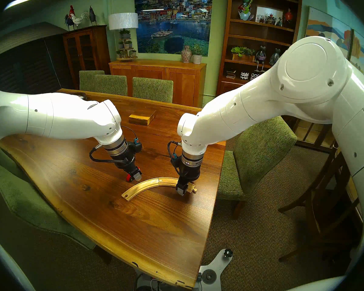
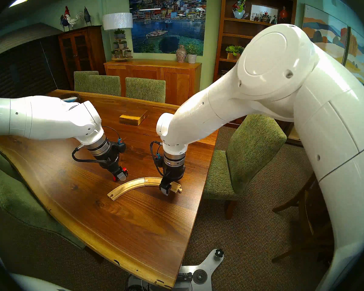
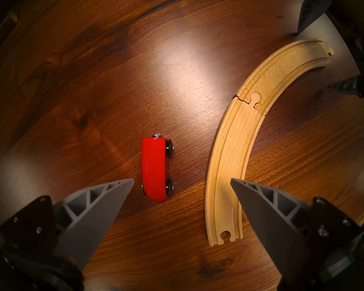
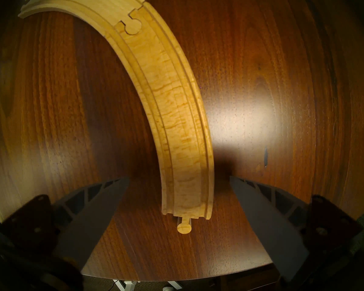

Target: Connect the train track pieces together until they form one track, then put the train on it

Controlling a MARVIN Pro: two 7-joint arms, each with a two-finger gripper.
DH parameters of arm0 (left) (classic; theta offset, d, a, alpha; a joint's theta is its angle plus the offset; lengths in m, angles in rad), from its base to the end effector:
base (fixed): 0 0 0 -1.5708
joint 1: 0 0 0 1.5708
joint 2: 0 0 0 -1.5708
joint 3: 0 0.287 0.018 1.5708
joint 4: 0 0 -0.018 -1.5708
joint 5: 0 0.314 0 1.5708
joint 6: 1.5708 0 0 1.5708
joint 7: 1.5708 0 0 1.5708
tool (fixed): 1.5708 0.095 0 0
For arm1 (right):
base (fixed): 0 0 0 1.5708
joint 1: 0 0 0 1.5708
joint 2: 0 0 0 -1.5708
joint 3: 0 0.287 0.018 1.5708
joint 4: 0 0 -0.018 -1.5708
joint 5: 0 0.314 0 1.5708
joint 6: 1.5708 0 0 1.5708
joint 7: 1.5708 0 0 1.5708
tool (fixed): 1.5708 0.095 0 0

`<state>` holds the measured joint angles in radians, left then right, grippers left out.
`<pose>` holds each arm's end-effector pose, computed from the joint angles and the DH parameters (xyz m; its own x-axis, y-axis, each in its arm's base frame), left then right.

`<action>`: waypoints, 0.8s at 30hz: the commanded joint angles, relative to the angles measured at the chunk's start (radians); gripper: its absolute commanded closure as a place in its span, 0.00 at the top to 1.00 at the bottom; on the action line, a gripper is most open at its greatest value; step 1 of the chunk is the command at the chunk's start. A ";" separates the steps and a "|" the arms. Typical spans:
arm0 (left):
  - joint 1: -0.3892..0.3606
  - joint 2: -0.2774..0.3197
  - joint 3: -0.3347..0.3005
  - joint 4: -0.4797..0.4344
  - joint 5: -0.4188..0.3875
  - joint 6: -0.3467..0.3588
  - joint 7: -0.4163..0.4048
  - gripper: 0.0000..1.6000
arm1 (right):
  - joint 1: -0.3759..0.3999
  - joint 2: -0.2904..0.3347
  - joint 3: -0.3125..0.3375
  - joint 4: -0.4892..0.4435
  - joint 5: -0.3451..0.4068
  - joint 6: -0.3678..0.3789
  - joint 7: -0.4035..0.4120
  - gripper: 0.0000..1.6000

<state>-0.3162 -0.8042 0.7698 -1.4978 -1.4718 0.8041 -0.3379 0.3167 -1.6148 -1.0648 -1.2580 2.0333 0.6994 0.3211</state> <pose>0.4662 0.0435 -0.1866 0.6507 -0.7312 0.2048 -0.7444 -0.6675 -0.0179 0.4593 0.1730 -0.2309 0.4960 0.8672 0.0448 0.8683 -0.4956 -0.0208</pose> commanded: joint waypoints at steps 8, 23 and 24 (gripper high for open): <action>-0.010 -0.043 -0.023 0.065 0.002 -0.011 -0.019 1.00 | 0.023 0.008 0.006 0.024 -0.001 0.001 0.017 1.00; 0.034 -0.099 -0.018 0.140 0.012 -0.018 -0.021 1.00 | 0.024 0.011 0.001 0.022 0.000 -0.002 0.022 1.00; 0.037 -0.101 -0.017 0.142 0.013 -0.018 -0.022 1.00 | 0.024 0.012 0.001 0.022 0.000 -0.002 0.022 1.00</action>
<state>-0.2694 -0.8769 0.7678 -1.3864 -1.4599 0.7850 -0.3533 0.3151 -1.6114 -1.0663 -1.2439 2.0322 0.6980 0.3495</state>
